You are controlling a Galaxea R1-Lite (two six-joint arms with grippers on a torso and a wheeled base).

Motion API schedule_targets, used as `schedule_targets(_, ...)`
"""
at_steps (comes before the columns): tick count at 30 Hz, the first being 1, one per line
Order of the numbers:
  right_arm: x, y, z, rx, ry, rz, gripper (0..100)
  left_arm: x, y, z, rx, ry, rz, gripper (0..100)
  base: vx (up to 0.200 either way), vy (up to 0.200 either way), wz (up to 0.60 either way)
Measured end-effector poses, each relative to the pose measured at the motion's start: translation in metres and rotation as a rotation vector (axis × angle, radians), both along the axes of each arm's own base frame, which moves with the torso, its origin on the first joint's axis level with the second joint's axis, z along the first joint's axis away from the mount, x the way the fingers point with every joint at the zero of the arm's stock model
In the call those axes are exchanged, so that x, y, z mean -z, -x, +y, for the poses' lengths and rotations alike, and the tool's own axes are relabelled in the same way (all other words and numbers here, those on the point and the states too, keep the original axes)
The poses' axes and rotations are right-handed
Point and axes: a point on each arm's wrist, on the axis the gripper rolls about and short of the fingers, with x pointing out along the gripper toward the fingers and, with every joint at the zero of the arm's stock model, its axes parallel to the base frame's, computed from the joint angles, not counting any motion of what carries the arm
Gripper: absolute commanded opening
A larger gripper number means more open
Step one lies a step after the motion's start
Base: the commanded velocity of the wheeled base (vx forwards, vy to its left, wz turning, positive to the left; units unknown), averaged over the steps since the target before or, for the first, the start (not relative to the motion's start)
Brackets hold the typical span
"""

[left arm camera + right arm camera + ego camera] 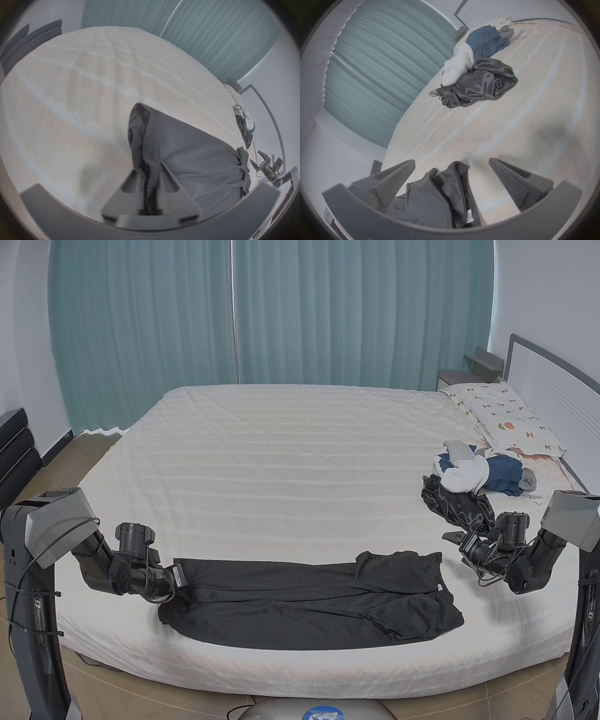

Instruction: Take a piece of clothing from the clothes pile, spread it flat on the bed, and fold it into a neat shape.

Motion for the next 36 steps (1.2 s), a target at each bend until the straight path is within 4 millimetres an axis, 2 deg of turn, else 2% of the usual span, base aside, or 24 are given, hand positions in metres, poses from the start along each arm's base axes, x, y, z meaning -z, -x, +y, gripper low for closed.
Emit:
schedule_targets(7,0.000,0.000,0.000,0.000,0.000,0.000,100,-0.001,0.001,0.002,-0.007,0.001,0.000,0,0.000,0.000,0.00)
schedule_targets(18,0.000,0.000,-0.002,0.005,-0.002,0.002,100,-0.015,0.006,0.014,-0.047,0.007,-0.017,0,0.000,0.000,0.00)
schedule_targets(36,0.000,0.000,-0.001,0.003,-0.001,-0.001,100,-0.019,0.003,0.016,-0.070,0.023,-0.032,0,0.000,0.000,0.00)
